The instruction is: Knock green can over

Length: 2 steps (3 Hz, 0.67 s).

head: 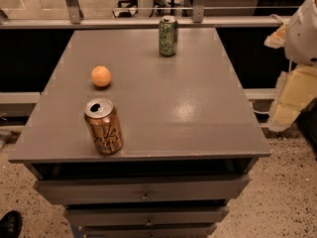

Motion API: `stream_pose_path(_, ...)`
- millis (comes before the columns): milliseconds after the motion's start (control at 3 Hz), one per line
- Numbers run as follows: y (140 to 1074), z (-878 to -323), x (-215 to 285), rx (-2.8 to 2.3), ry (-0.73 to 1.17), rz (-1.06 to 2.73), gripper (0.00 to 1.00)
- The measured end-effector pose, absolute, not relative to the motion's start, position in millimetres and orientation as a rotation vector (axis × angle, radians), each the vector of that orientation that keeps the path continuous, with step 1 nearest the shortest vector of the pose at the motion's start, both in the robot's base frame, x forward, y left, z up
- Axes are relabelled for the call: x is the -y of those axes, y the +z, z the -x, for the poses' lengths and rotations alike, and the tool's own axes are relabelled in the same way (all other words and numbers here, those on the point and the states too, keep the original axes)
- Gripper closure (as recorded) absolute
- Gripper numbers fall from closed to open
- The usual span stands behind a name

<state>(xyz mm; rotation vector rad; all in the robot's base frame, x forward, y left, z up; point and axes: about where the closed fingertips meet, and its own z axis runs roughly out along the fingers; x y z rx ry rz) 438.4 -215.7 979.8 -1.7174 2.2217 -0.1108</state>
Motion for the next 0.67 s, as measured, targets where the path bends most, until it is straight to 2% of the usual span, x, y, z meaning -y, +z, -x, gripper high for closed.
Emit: stream_pose_path(667, 973.4, -460.4, 209.3, -2.174, -0.080, 1.683, 0.00)
